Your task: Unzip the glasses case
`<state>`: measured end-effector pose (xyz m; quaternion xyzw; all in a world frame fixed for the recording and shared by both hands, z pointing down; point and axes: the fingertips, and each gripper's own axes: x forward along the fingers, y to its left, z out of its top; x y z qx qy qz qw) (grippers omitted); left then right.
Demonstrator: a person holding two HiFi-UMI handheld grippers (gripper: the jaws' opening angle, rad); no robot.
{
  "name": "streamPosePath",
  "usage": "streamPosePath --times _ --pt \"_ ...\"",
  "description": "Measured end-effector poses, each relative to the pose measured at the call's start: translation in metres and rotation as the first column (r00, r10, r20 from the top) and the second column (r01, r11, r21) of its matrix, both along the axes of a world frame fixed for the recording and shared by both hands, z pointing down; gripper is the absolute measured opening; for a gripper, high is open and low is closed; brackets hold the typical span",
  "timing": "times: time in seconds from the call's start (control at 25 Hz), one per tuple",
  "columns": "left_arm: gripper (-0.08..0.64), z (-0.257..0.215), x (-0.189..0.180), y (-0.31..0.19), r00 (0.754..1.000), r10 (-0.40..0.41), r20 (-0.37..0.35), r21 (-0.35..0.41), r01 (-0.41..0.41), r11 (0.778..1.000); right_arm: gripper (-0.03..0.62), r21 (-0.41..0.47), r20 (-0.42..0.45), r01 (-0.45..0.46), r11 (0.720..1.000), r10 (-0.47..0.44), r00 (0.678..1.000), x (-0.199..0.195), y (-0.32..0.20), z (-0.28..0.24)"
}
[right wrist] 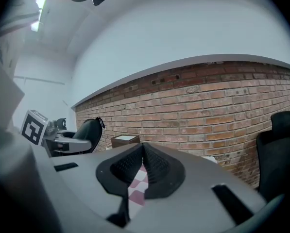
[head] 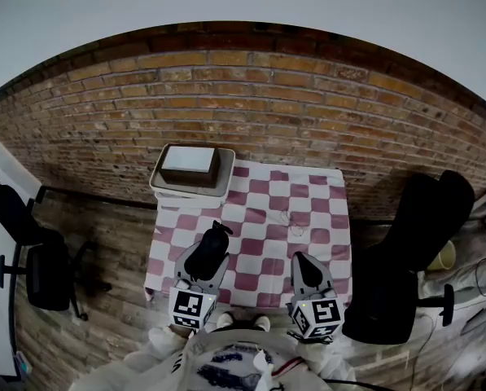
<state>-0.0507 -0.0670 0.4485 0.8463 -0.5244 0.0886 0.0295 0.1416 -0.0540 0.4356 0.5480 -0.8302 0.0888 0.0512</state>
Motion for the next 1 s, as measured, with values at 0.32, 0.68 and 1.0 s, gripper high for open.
streamPosePath --times 0.32,0.68,1.0 --pt "0.259 -0.003 0.037 0.014 0.997 0.077 0.0 0.013 -0.077 0.997 0.015 -0.008 0.032 0.02 1.0 -0.02 0.999 0.015 0.006 0.002" --pt "0.258 -0.013 0.074 0.028 0.993 0.115 0.009 0.051 -0.115 0.992 0.015 0.002 0.061 0.068 0.998 -0.068 0.996 0.029 0.014 0.0" --pt "0.259 -0.02 0.109 0.044 0.986 0.164 0.023 0.062 -0.165 0.984 0.015 -0.029 0.144 0.193 0.981 -0.187 0.972 0.024 0.022 -0.003"
